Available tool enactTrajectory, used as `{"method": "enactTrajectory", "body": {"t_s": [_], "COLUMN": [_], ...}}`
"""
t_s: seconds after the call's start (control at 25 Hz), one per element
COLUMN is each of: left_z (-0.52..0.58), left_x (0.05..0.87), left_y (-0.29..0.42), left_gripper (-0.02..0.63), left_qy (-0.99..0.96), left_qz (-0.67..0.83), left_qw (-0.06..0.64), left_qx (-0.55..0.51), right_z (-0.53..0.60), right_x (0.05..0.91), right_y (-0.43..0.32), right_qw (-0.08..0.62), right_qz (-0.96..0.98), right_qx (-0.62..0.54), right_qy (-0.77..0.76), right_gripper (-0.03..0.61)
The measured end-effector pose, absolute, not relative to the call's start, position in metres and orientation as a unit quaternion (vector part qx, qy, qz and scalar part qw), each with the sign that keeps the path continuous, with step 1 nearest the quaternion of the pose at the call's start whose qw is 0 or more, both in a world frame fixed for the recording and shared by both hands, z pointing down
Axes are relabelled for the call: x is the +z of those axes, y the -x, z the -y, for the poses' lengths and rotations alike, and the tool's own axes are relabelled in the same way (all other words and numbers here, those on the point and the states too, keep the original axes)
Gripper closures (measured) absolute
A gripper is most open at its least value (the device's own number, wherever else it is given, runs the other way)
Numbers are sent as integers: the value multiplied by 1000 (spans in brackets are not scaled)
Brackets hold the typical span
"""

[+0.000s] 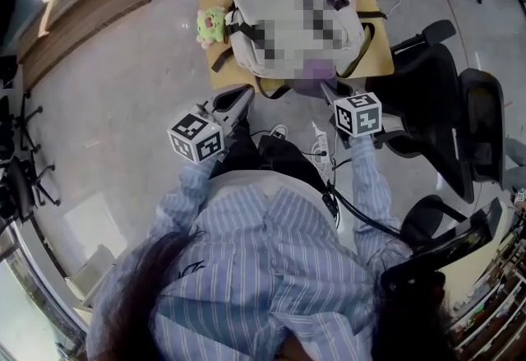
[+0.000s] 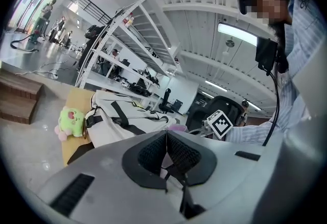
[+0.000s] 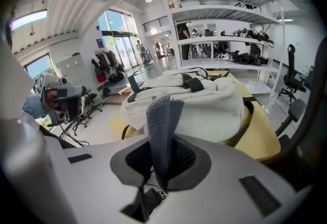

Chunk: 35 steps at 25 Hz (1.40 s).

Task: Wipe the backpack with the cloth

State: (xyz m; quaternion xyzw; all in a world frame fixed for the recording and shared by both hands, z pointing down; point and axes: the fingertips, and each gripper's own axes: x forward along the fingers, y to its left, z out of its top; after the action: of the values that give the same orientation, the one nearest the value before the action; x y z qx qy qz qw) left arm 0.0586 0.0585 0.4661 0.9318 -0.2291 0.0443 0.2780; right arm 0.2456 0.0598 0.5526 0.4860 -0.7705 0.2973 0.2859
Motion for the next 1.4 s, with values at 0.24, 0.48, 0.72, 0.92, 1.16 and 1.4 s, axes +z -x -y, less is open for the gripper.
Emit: {"method": "enactTrajectory", "body": {"t_s": [0.24,0.48,0.72,0.92,1.16,1.4], "left_z": [-62,-52,-36,-16,9,36], "left_x": [464,463,462,460,454,456], "left_y": [-71,-75,-73,-65,-61,-59], "left_gripper": [609,609,609,609,609,609], "left_qy": [-937,-938,-938,-938,-940,-940], "left_qz": [213,210,209,210,207,207], "left_qw": [272,268,270,269,264,267], "left_qx": [60,63,65,63,59,54], "right_z": [-43,-20,0,26,60,94], "right_x": [548,547,547,541,528,530], "right_y": [-304,-358,-398,-417,-443,-428], "right_qw": [314,350,390,409,411,435], "right_qz": [754,732,710,702,683,693], "right_qx": [280,268,263,254,248,248], "right_qy": [-505,-519,-524,-524,-551,-520], "right_gripper": [537,537,537,537,537,537]}}
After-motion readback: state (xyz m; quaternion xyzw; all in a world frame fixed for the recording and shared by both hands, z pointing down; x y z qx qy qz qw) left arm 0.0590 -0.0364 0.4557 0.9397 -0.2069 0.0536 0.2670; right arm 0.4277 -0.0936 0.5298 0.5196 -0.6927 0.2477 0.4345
